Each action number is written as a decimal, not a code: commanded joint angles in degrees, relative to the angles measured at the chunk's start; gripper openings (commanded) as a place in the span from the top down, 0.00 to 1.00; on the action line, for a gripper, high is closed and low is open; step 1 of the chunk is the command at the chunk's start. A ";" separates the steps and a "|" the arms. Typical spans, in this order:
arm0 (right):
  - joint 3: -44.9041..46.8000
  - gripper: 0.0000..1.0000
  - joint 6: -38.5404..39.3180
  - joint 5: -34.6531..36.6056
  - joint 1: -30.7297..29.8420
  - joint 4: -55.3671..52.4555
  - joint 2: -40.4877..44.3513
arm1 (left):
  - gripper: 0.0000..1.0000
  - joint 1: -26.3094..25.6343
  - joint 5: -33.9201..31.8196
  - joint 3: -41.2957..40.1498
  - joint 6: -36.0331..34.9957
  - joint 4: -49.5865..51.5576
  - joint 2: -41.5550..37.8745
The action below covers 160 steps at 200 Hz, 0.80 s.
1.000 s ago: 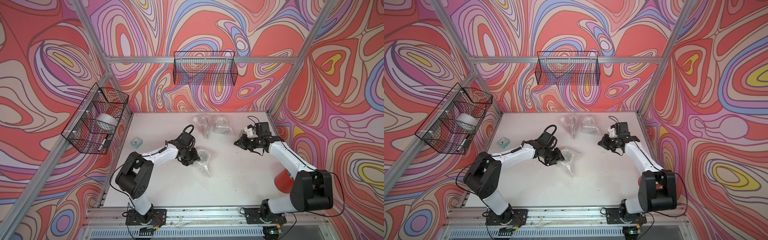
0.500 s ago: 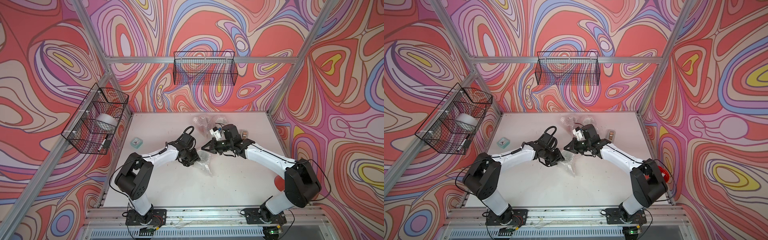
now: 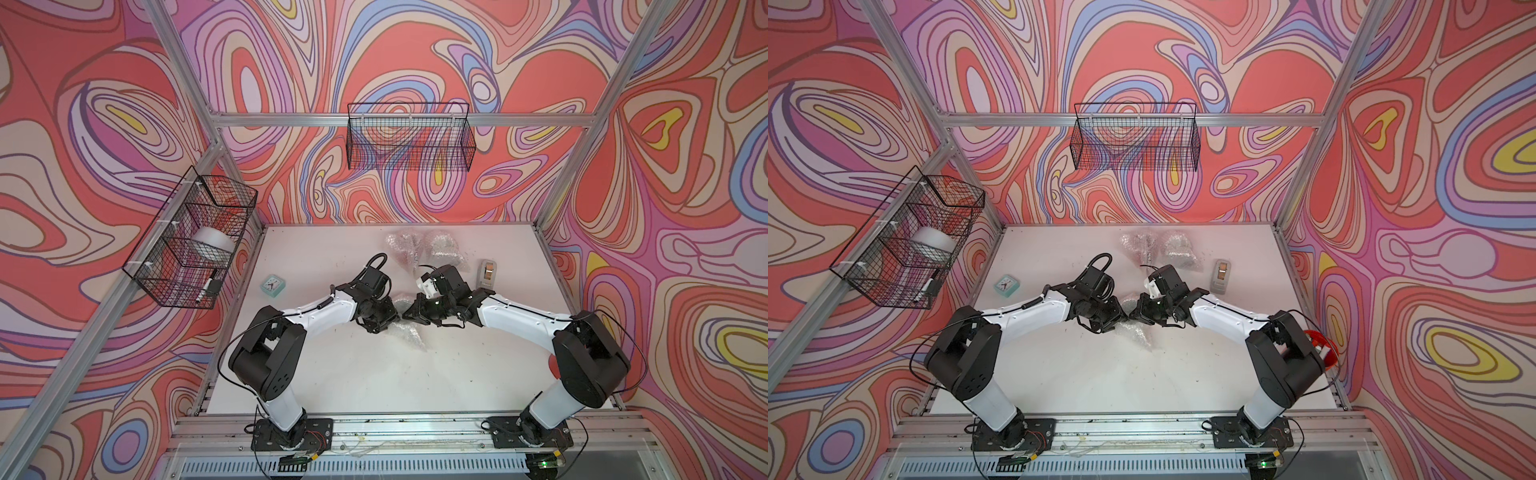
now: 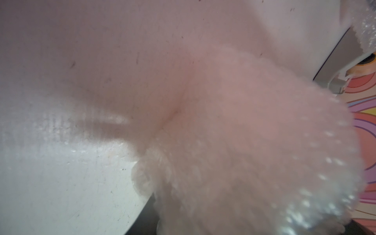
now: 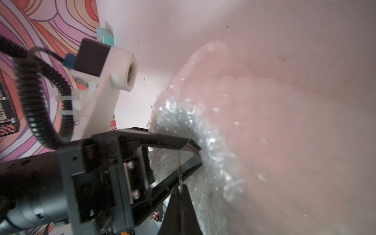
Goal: Wrap mugs in bubble wrap
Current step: Stick the tape on the bubble wrap.
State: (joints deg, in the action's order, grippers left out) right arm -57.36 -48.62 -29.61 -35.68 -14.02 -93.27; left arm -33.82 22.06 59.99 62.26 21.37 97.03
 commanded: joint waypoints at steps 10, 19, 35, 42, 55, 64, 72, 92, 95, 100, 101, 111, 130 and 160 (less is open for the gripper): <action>-0.10 1.00 6.74 5.03 -1.93 -5.45 -1.36 | 0.60 -0.45 -1.67 -1.63 1.20 0.35 1.05; -0.22 1.00 8.66 6.18 -2.65 -6.41 -1.47 | 0.60 -0.45 -1.67 -1.63 1.30 0.34 1.12; -0.47 1.00 12.29 8.74 -4.12 -8.37 -1.48 | 0.61 -0.45 -1.78 -1.71 1.46 0.35 1.14; -0.38 1.00 13.71 9.93 -4.62 -9.18 -1.32 | 0.61 -0.45 -1.81 -1.71 1.45 0.38 1.14; 0.16 1.00 15.18 11.62 -5.10 -10.08 -0.83 | 0.61 -0.42 -1.85 -1.63 1.38 0.31 1.23; 0.53 1.00 15.62 11.96 -5.19 -10.21 -0.52 | 0.61 -0.50 -1.90 -1.56 1.39 0.43 1.23; 0.50 1.00 15.65 12.20 -5.13 -10.47 -0.59 | 0.61 -0.44 -1.78 -1.54 1.45 0.25 1.32; -1.31 1.00 15.46 12.36 -5.14 -10.90 -0.68 | 0.62 -0.45 -1.68 -1.53 1.36 0.25 1.57; -1.65 1.00 15.31 12.42 -5.07 -10.93 -0.68 | 0.62 -0.45 -1.71 -1.54 1.35 0.23 1.58; -2.28 0.98 15.08 12.38 -5.10 -11.02 -0.69 | 0.62 -0.45 -1.69 -1.54 1.30 0.25 1.58; -2.43 0.98 15.06 12.38 -5.10 -11.02 -0.69 | 0.62 -0.45 -1.72 -1.58 1.34 0.25 1.58; -3.93 0.90 14.68 12.47 -5.09 -11.40 -0.85 | 0.62 -0.45 -1.70 -1.71 1.36 0.26 1.58; -6.53 0.80 13.98 12.39 -5.12 -12.31 -0.88 | 0.62 -0.45 -1.69 -1.88 1.39 0.24 1.58; -8.10 0.64 12.48 11.34 -5.10 -13.70 0.48 | 0.63 -0.45 -1.67 -1.80 1.45 0.19 1.95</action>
State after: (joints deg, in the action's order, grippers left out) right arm -63.75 -35.35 -18.20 -40.49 -24.21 -93.30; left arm -34.09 22.11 59.79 62.61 21.08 97.06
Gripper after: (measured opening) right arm 0.313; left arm 0.375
